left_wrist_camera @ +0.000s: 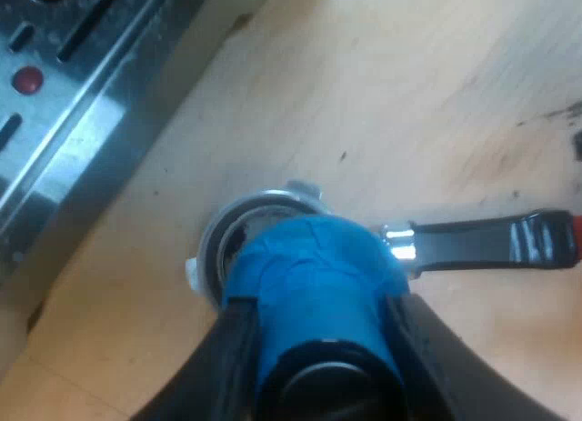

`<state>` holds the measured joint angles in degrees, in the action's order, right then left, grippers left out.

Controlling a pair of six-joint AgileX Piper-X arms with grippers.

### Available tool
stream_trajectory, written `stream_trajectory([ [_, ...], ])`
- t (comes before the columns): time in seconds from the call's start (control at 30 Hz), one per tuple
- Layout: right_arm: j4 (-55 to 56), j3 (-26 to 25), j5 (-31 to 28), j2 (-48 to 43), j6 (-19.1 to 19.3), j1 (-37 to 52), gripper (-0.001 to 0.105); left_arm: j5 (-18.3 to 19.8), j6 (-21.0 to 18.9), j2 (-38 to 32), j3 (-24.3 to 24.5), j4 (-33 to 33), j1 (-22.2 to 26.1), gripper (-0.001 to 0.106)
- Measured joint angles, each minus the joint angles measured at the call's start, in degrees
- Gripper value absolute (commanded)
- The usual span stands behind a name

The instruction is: Grind coffee beans and then tamp

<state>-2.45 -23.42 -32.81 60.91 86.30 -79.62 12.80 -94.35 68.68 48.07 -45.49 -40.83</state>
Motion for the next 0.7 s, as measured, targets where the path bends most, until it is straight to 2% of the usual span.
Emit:
stream_trajectory([
  [0.7, 0.0, 0.0, 0.0, 0.0, 0.0, 0.0, 0.067, -0.45, 0.0, 7.87, 0.0, 4.1, 0.0, 0.0],
])
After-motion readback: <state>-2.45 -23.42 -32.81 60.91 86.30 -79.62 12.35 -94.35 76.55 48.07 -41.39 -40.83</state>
